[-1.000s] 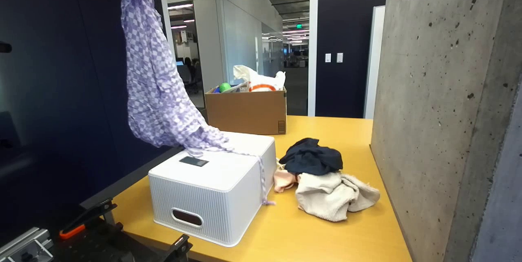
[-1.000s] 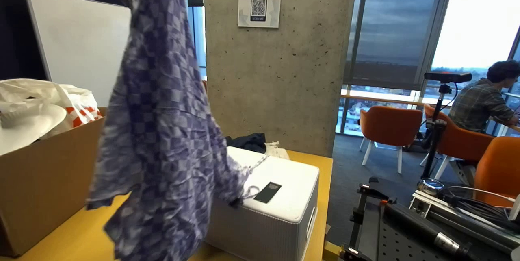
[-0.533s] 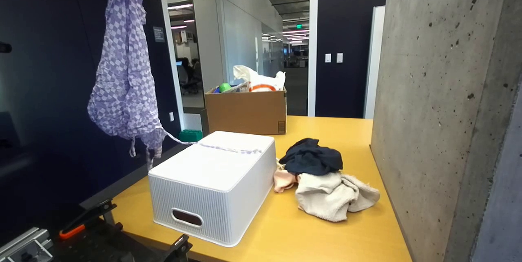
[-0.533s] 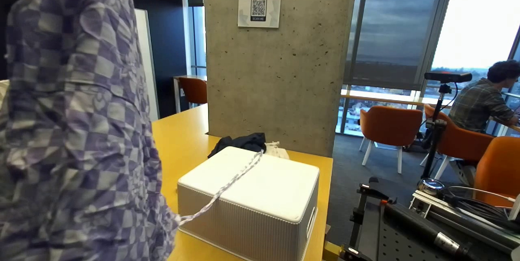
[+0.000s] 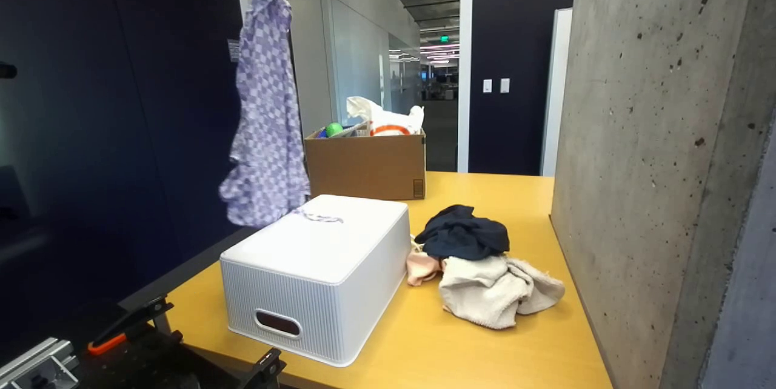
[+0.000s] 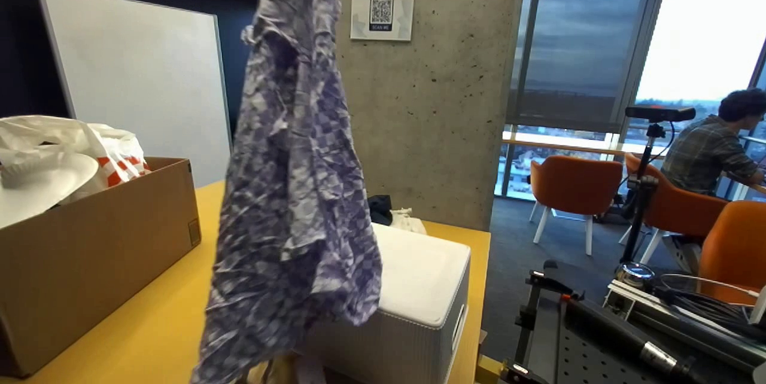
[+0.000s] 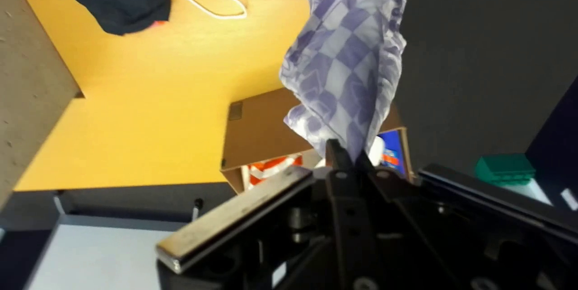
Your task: Remove the checked cloth from the white basket, put it on the table and put the blue shirt on the white basket
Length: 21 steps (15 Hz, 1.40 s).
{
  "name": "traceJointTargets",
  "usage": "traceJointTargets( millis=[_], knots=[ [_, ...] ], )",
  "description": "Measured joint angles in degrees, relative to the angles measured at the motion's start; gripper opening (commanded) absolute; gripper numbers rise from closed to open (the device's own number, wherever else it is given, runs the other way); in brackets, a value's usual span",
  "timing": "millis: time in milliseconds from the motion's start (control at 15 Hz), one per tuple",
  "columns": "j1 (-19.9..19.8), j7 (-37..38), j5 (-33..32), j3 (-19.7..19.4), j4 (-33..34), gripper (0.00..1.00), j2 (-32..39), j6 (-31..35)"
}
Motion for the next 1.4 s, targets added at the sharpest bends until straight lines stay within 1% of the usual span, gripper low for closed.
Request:
traceJointTargets(
  millis=[267, 467, 600, 800, 1067, 1267, 1400],
  knots=[
    [-6.9, -1.0, 0.4, -4.0, -6.0, 0.01, -0.3, 0.2],
    [-9.4, -1.4, 0.5, -5.0, -10.4, 0.01, 0.2, 0.2],
    [-9.1, -1.5, 0.8, -5.3, -13.7, 0.01, 0.9, 0.2],
    [-7.5, -1.9, 0.8, -5.3, -18.0, 0.01, 2.8, 0.7],
    [-4.4, -4.1, 0.7, -5.1, -22.6, 0.01, 4.8, 5.3],
    [-3.6, -4.3, 0.6, -5.2, -24.7, 0.01, 3.8, 6.3],
    [-3.7, -4.2, 0.3, -5.8, -25.8, 0.01, 0.5, 6.2]
  ],
)
